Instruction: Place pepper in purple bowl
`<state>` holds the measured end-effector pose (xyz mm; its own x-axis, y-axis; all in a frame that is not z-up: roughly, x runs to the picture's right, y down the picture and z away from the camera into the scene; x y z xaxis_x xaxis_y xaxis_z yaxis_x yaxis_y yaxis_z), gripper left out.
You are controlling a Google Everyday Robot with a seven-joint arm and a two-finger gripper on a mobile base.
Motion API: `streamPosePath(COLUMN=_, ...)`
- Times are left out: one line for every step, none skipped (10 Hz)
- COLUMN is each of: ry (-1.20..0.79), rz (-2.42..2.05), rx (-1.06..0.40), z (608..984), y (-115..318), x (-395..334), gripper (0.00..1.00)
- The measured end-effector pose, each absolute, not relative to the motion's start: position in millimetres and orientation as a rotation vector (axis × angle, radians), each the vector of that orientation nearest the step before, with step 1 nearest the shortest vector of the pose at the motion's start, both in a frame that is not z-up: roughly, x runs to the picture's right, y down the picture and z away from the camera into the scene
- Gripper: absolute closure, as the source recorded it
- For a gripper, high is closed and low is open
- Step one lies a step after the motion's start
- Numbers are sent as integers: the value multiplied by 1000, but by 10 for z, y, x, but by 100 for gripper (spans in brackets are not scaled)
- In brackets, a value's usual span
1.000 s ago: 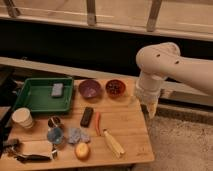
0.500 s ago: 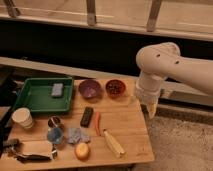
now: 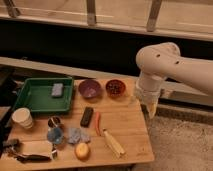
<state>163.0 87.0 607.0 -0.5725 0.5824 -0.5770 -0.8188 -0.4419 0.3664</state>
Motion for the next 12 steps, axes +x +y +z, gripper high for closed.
streamPosePath(ry=783, rz=2072, rx=-480, z=6065, y=864, x=1618, gripper=34)
streamPosePath(ry=770, rz=2070, rx=-506, z=6073, y=852, x=1596, gripper=34)
streamPosePath(ry=753, rz=2042, rx=-534, z=6080, y=839, x=1496, gripper=34)
streamPosePath(ry=742, rz=2002, rx=-540, z=6101, y=827, x=1333, gripper=34)
streamPosePath(ry=734, rz=1960, rx=-552, z=6142, y=814, x=1097, gripper=34)
streamPosePath(ry=736, rz=1923, rx=-559, z=6225, y=819, x=915, gripper=34)
streamPosePath(ry=731, rz=1881, rx=-584, z=6324, y=839, x=664, gripper=34)
streamPosePath(ry=709, rz=1829, rx=-591, z=6454, y=842, x=412, gripper=34)
streamPosePath(ry=683, rz=1788, rx=-600, z=6542, y=842, x=209, gripper=34)
streamPosePath(ry=632, rz=1747, rx=-621, z=6647, y=808, x=-15, gripper=34)
streamPosePath(ry=584, rz=1716, rx=-647, z=6716, y=776, x=-218, gripper=34)
streamPosePath(ry=580, rz=1713, rx=-648, z=6722, y=770, x=-226, gripper=34)
